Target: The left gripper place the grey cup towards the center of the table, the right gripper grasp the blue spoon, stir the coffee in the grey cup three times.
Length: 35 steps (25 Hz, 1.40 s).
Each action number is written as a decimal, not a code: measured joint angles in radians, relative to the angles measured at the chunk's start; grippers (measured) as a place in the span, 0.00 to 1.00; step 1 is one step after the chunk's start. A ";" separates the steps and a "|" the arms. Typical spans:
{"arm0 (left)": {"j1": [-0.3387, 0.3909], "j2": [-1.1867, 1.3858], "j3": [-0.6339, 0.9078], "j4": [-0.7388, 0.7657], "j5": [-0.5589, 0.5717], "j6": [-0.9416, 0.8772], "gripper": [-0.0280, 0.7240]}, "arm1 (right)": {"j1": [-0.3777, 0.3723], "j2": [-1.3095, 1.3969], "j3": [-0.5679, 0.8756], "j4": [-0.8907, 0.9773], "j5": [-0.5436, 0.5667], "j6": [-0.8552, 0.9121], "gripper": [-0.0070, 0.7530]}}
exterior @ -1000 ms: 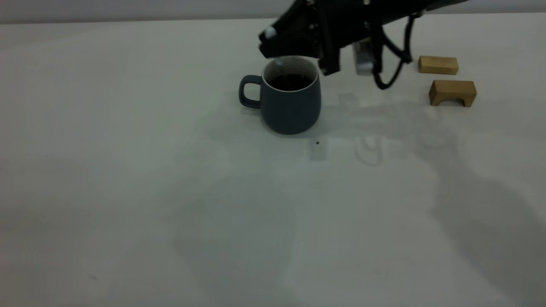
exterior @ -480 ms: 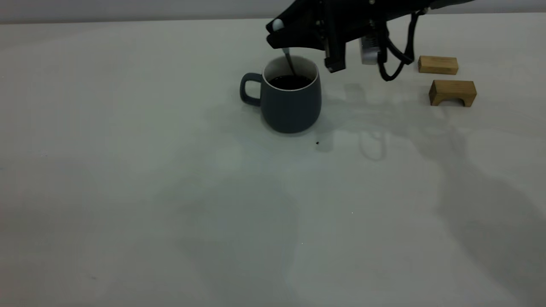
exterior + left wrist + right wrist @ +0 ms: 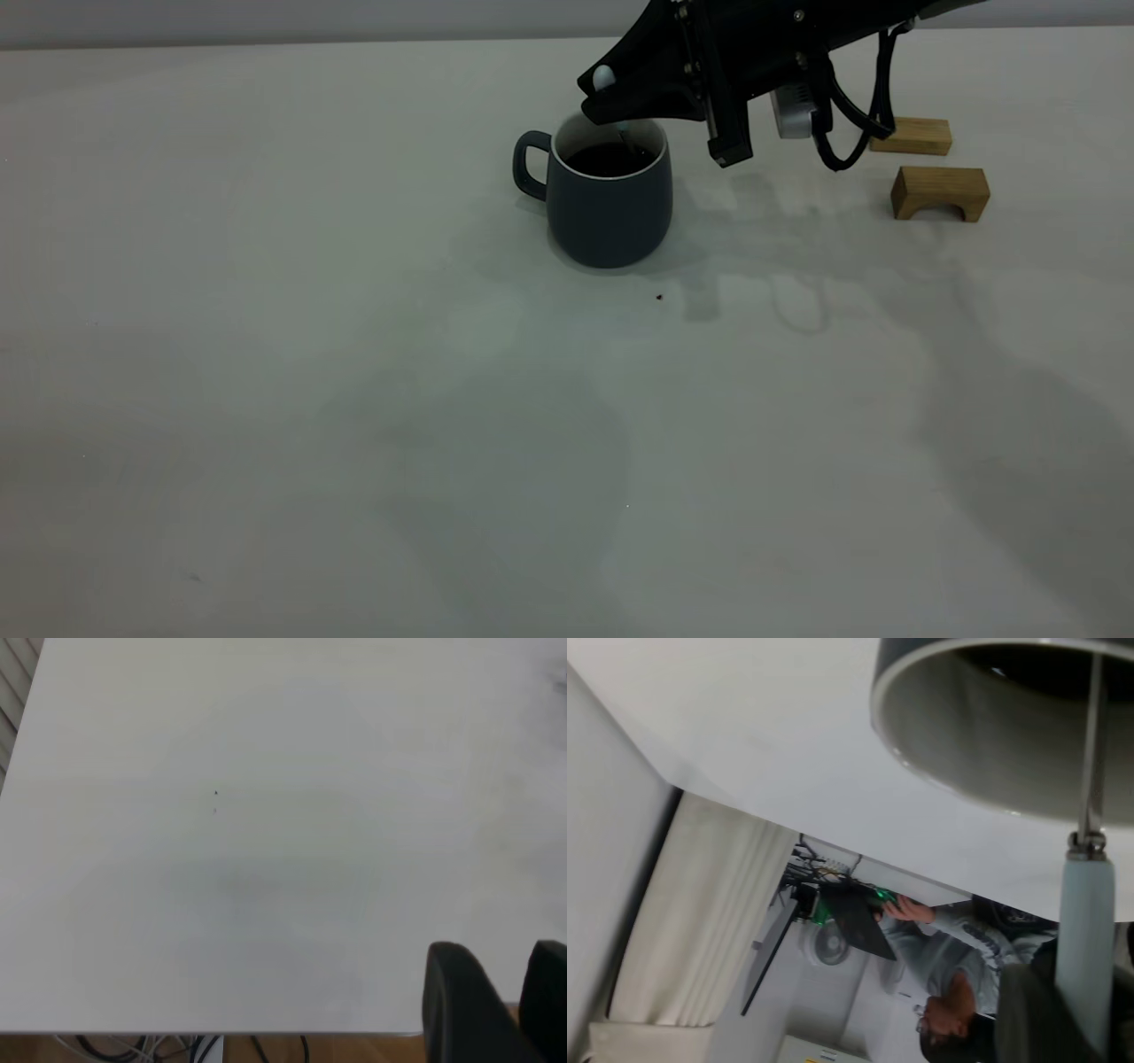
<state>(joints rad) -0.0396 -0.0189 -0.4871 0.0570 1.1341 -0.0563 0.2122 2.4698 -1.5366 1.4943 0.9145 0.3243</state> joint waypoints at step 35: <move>0.000 0.000 0.000 0.000 0.000 0.000 0.36 | -0.030 -0.775 0.000 -0.650 0.297 -0.719 0.58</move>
<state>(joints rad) -0.0396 -0.0189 -0.4871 0.0570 1.1341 -0.0563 0.1826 1.6953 -1.5366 0.8441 1.2110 -0.3948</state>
